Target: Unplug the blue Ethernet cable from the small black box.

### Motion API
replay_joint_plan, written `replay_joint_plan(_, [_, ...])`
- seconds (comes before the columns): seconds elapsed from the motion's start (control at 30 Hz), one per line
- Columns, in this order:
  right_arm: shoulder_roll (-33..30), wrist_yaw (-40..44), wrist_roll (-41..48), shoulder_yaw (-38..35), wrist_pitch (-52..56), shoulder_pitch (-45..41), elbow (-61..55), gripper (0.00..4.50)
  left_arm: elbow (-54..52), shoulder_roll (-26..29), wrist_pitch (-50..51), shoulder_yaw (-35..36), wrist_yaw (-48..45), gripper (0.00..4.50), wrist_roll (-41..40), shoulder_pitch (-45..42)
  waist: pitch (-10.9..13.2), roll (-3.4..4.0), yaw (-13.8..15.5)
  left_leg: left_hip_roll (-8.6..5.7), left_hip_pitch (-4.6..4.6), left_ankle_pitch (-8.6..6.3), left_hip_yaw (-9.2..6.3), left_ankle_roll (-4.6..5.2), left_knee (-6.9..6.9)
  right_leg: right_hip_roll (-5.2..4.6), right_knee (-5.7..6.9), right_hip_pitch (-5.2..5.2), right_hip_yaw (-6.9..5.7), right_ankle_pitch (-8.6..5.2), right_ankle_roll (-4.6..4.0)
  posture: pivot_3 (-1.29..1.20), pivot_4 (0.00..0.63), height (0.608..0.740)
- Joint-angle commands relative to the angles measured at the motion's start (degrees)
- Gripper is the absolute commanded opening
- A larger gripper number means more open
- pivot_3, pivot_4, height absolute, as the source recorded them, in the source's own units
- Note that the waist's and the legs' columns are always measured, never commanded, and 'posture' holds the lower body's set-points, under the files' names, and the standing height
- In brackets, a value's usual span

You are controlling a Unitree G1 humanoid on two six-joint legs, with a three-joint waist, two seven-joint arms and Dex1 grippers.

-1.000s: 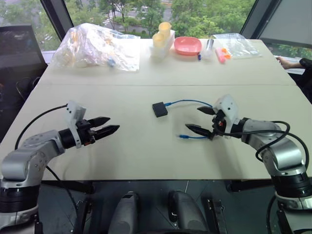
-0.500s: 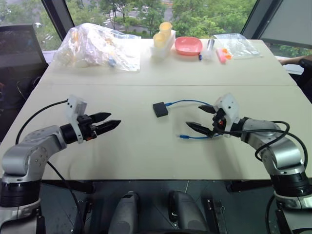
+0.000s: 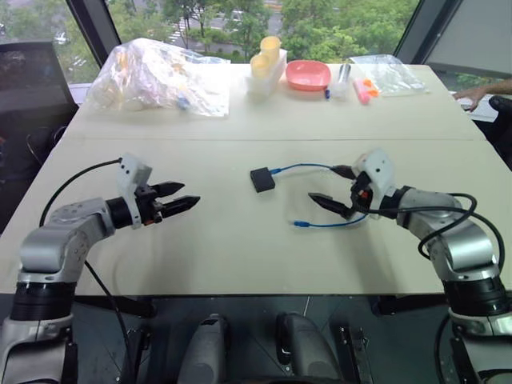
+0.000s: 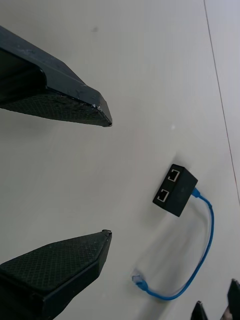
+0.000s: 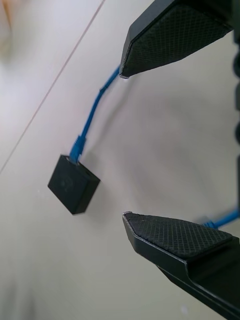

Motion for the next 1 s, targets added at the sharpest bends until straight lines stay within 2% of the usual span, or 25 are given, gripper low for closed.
replay_joint_plan(0.03, [-0.8, 5.0, -4.2, 4.3, -5.1, -8.1, 6.8, 4.50, 4.1, 2.6, -4.9, -2.3, -5.7, 3.45, 3.4, -5.2, 0.0, 0.00, -0.2, 0.00, 0.03, 0.00, 0.01, 0.00, 0.00, 0.00, 0.02, 0.00, 0.00, 0.00, 0.00, 0.00, 0.150, 0.740])
replay_joint_plan(0.13, [-0.3, 9.6, -10.6, 10.5, -12.1, -16.3, 16.9, 4.50, 7.5, 3.5, -4.9, -3.7, -9.8, 3.45, 3.5, -9.5, 0.0, 0.01, -0.2, 0.00, 0.04, 0.00, 0.02, 0.00, 0.00, 0.02, 0.05, -0.01, 0.00, 0.01, -0.02, 0.00, 0.150, 0.740])
replay_joint_plan(0.27, [9.1, 13.0, -15.5, 14.7, -23.0, -32.9, 45.1, 4.50, 6.6, 8.1, -2.5, -6.5, -18.6, 3.45, 2.9, -12.3, 0.0, -0.02, -0.9, 0.02, 0.03, 0.01, 0.07, 0.00, -0.04, 0.05, 0.06, -0.06, 0.04, 0.03, -0.02, 0.00, 0.150, 0.740])
replay_joint_plan(0.37, [14.6, 11.4, -18.5, 14.6, -30.0, -41.3, 63.5, 4.50, 5.8, 8.7, -2.4, -5.6, -18.5, 3.45, 3.1, -12.4, 0.0, -0.01, -1.4, 0.02, 0.01, 0.01, 0.04, 0.00, -0.13, 0.06, 0.12, -0.12, 0.04, 0.12, 0.20, 0.00, 0.150, 0.740])
replay_joint_plan(0.47, [17.3, 8.4, -24.0, 16.5, -35.4, -45.8, 75.2, 4.50, 2.7, 8.2, -1.0, -3.5, -16.2, 3.45, 1.9, -10.6, 0.0, -0.01, -1.1, -0.01, -0.04, 0.01, 0.00, 0.00, -0.16, 0.01, 0.22, -0.15, 0.03, 0.09, 0.29, 0.00, 0.150, 0.740])
replay_joint_plan(0.53, [17.8, 7.7, -28.4, 19.0, -38.0, -46.8, 79.3, 4.50, -1.0, 8.2, 0.2, -1.9, -14.5, 3.45, 1.0, -7.6, 0.0, -0.01, -1.1, -0.05, -0.06, 0.00, 0.02, -0.01, -0.17, -0.07, 0.21, -0.17, 0.05, 0.08, 0.31, 0.00, 0.150, 0.740])
replay_joint_plan(0.6, [18.0, 10.5, -31.1, 20.5, -39.7, -47.3, 81.5, 4.50, -4.7, 8.5, 1.4, -0.1, -12.8, 3.45, 0.0, -3.9, 0.0, -0.01, -1.2, -0.09, -0.08, 0.00, 0.04, -0.01, -0.17, -0.11, 0.20, -0.18, 0.08, 0.08, 0.31, 0.00, 0.150, 0.740])
replay_joint_plan(0.7, [18.8, 13.6, -31.6, 19.3, -39.7, -48.3, 83.4, 4.50, -8.5, 8.8, 3.3, 2.9, -10.3, 3.45, -1.2, 0.4, 0.0, 0.00, -1.5, -0.10, -0.03, 0.01, 0.05, -0.02, -0.14, -0.11, 0.31, -0.18, 0.14, 0.08, 0.31, 0.00, 0.150, 0.740])
replay_joint_plan(0.87, [22.8, 8.8, -33.3, 17.7, -39.7, -49.1, 85.1, 4.50, -11.1, 8.5, 3.9, 5.6, -6.4, 3.45, -1.3, 3.8, 0.0, 0.00, -1.9, -0.07, 0.28, 0.03, -0.01, -0.06, -0.11, -0.02, 0.59, -0.08, 0.14, -0.02, 0.11, 0.00, 0.150, 0.740])
replay_joint_plan(1.0, [26.1, 3.0, -34.8, 16.7, -39.3, -49.1, 85.8, 4.50, -12.6, 8.1, 4.2, 6.3, -4.2, 3.45, -1.9, 4.6, 0.0, 0.00, -2.5, -0.01, 0.96, 0.07, 0.03, -0.12, -0.21, 0.07, 0.61, 0.41, 0.24, -0.03, 0.04, 0.00, 0.150, 0.740])
